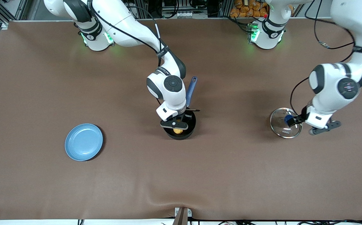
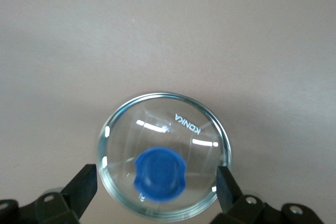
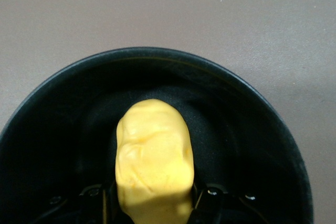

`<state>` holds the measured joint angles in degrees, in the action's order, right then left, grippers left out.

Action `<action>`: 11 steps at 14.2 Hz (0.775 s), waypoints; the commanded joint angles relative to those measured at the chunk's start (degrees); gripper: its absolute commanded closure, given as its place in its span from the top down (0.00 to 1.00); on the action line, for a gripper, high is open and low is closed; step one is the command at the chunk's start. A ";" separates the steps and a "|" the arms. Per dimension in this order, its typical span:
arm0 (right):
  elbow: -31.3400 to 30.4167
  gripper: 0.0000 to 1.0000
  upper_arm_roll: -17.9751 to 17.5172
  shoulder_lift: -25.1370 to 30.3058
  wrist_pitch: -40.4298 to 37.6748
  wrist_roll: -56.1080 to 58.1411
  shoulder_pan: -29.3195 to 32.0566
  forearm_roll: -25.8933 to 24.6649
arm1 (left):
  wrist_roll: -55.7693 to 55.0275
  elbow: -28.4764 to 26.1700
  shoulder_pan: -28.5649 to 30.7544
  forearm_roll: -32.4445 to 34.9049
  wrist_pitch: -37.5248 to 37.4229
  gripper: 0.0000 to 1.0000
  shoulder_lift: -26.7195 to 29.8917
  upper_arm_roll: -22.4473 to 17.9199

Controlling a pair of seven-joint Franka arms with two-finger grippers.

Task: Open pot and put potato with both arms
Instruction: 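Release the lid on the table with the left gripper and withdraw it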

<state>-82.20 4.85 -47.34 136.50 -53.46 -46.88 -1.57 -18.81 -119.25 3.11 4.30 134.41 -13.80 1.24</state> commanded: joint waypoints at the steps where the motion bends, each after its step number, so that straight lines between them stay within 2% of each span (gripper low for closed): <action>1: 1.61 0.48 0.51 -1.00 0.00 -1.29 -0.40 -0.98 | 0.27 9.00 0.41 0.27 -13.16 1.00 2.28 0.43; 4: 1.61 0.52 0.51 -0.64 -0.27 -1.21 -0.14 -0.80 | 0.36 18.05 0.24 0.27 -24.68 1.00 2.29 0.52; 5: 1.61 0.62 0.51 -0.64 -0.27 -1.21 -0.05 -0.80 | 0.62 20.87 0.23 0.27 -27.76 1.00 2.29 0.61; 7: 1.61 0.66 0.51 -0.56 -0.27 -1.21 -0.05 -0.80 | 0.62 25.27 0.23 0.27 -32.26 1.00 2.72 1.75; 9: 1.61 0.66 0.51 -0.56 -0.35 -1.21 -0.05 -0.71 | 0.71 27.57 0.23 0.27 -34.99 1.00 4.30 2.63; 11: 1.69 0.66 0.51 -0.21 -0.53 -1.03 0.03 -0.71 | 2.02 27.66 0.15 0.18 -35.44 1.00 6.85 2.89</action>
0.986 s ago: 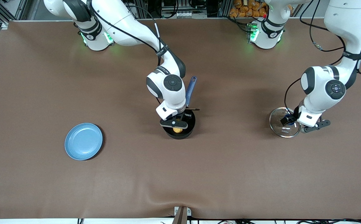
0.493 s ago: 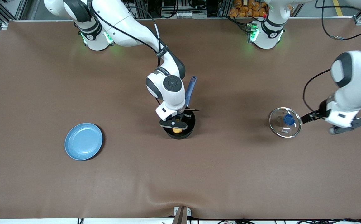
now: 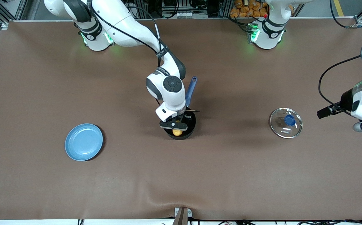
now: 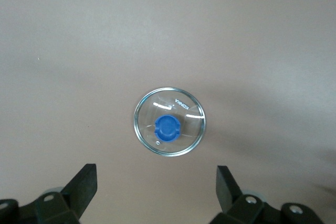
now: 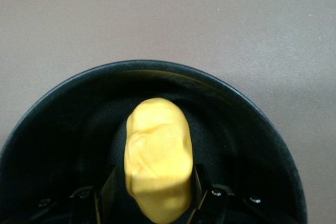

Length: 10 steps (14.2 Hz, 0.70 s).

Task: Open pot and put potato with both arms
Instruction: 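Release the lid on the table with the left gripper and withdraw it, then open the right gripper to drop the potato into the pot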

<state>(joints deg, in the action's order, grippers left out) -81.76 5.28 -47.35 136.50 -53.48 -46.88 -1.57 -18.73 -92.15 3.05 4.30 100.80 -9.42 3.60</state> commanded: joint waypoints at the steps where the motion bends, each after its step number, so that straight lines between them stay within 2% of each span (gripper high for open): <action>1: 1.16 0.66 0.17 0.41 -0.88 -0.93 0.12 -0.54 | 1.69 0.56 0.28 -0.17 -1.83 1.00 3.35 1.75; 4: 1.42 0.66 0.26 3.92 -6.31 -1.01 0.12 -0.45 | 1.16 0.56 0.20 -1.13 -3.67 1.00 5.02 3.16; 10: 1.42 0.65 0.35 19.63 -22.91 -0.31 2.13 -0.27 | 1.24 0.39 0.29 -1.58 -4.47 1.00 6.96 4.84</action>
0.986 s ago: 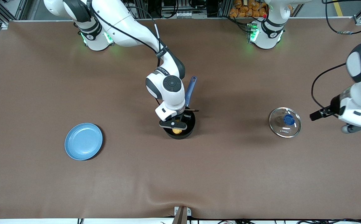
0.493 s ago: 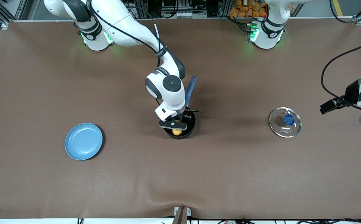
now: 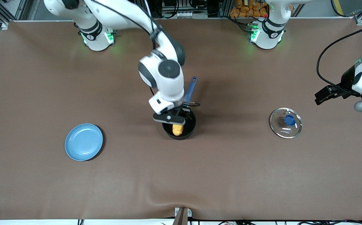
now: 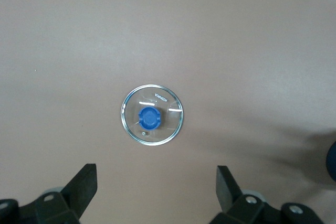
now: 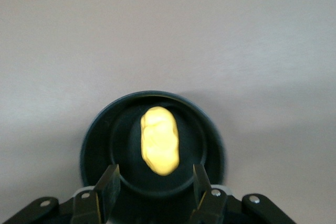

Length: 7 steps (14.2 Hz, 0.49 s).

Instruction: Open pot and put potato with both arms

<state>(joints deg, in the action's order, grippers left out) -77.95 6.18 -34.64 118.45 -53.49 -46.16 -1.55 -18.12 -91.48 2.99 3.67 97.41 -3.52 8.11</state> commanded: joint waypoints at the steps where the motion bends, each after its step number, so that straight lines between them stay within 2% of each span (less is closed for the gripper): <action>1: -2.38 0.65 -0.56 10.18 -8.21 -0.30 2.47 -0.21 | 0.63 -0.28 0.35 -0.94 -1.78 1.00 1.50 0.58; 3: -2.29 0.65 -0.65 15.89 -14.53 1.36 4.76 -0.21 | 0.63 -0.19 0.35 -0.94 -2.75 1.00 1.94 0.94; 5: -2.12 0.66 -0.47 21.26 -21.83 8.18 8.09 0.05 | 0.63 -0.10 0.44 -0.94 -3.63 1.00 2.03 1.11; 6: -2.03 0.76 -0.47 23.72 -24.91 12.40 10.28 0.06 | 0.71 -0.10 0.35 -0.94 -3.98 1.00 2.38 1.03; 7: -2.03 0.94 -0.47 26.27 -27.81 16.79 12.74 0.06 | 0.63 -0.10 0.35 -0.94 -4.25 1.00 2.38 0.94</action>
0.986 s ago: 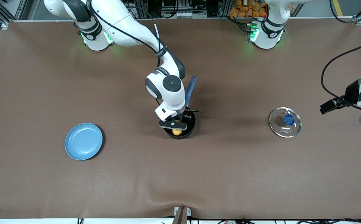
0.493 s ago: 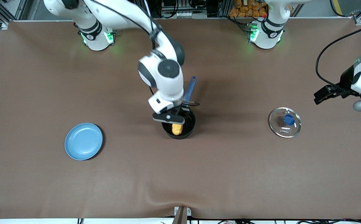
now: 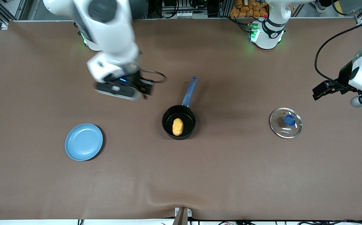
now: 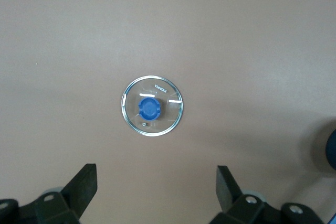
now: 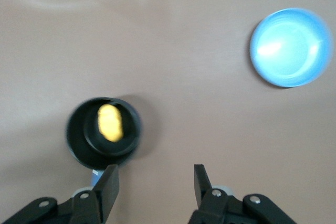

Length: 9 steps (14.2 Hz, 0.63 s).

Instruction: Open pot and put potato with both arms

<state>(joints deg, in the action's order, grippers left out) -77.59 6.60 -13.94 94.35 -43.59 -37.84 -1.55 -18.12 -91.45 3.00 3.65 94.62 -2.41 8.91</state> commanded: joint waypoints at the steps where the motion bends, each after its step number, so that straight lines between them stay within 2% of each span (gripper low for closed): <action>1: -2.39 1.00 -0.88 7.50 -6.00 11.12 6.88 0.06 | 0.80 -0.13 0.34 -0.93 -1.55 1.00 1.27 0.23; 5: -2.39 1.00 -0.79 12.26 -14.45 28.00 15.14 -0.03 | 0.54 1.89 0.25 -0.93 -2.07 1.00 1.18 0.67; 9: -2.04 1.00 -0.71 13.24 -17.27 41.71 23.75 -0.82 | 0.45 1.89 0.51 -0.93 -3.57 1.00 1.27 0.76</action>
<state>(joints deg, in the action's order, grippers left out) -77.90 6.96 -1.98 77.31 -7.73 -18.18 -1.71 -18.12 -90.02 3.07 3.65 92.38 -1.77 9.30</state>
